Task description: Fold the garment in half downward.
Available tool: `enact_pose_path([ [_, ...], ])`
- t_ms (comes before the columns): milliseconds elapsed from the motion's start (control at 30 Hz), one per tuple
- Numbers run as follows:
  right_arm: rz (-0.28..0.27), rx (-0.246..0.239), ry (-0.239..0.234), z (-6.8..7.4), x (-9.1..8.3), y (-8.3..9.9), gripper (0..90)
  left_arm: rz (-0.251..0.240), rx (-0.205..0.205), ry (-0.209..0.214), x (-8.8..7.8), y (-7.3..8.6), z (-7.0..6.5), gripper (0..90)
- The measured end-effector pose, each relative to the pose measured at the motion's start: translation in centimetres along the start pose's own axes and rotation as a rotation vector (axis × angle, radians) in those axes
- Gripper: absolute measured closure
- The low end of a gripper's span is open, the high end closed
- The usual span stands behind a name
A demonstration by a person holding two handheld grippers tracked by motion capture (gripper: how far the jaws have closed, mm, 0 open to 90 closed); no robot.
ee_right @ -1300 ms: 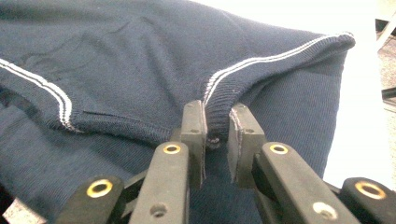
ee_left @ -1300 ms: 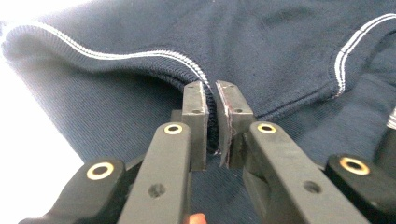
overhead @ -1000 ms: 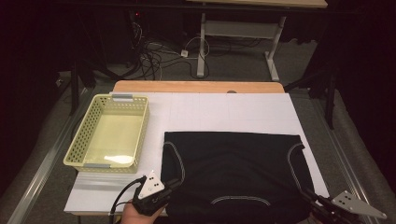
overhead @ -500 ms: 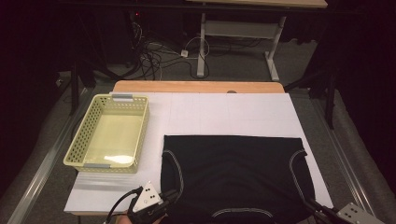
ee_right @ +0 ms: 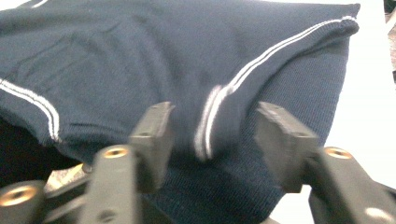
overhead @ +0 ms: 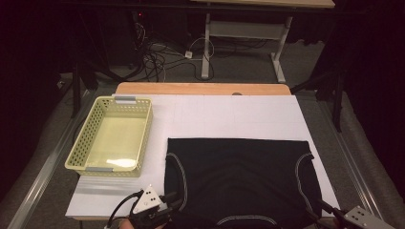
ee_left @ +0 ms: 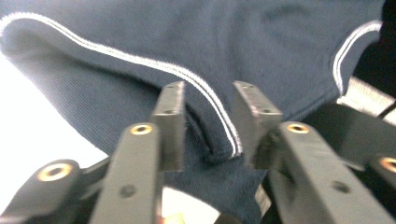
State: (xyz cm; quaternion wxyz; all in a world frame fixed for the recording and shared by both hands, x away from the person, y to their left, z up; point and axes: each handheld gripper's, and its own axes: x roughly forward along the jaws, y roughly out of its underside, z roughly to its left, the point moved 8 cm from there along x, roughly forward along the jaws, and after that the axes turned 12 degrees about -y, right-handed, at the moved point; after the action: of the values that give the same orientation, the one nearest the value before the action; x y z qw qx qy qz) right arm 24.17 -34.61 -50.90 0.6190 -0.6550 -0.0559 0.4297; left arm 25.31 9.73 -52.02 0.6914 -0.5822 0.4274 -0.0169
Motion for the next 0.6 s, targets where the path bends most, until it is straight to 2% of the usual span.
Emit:
enact_pose_path([
  [267,-0.021,-0.004,0.003,-0.2,0.5,-0.1,16.6,-0.01,-0.058,-0.011,0.4,0.0,1.0,33.4],
  [367,-0.028,-0.002,0.002,-0.3,0.7,-0.1,13.7,-0.016,-0.059,-0.004,0.4,0.0,1.1,29.9],
  [600,-0.036,0.003,0.008,-0.5,0.9,-0.1,5.6,-0.011,-0.07,-0.018,0.8,-0.1,1.3,15.6],
])
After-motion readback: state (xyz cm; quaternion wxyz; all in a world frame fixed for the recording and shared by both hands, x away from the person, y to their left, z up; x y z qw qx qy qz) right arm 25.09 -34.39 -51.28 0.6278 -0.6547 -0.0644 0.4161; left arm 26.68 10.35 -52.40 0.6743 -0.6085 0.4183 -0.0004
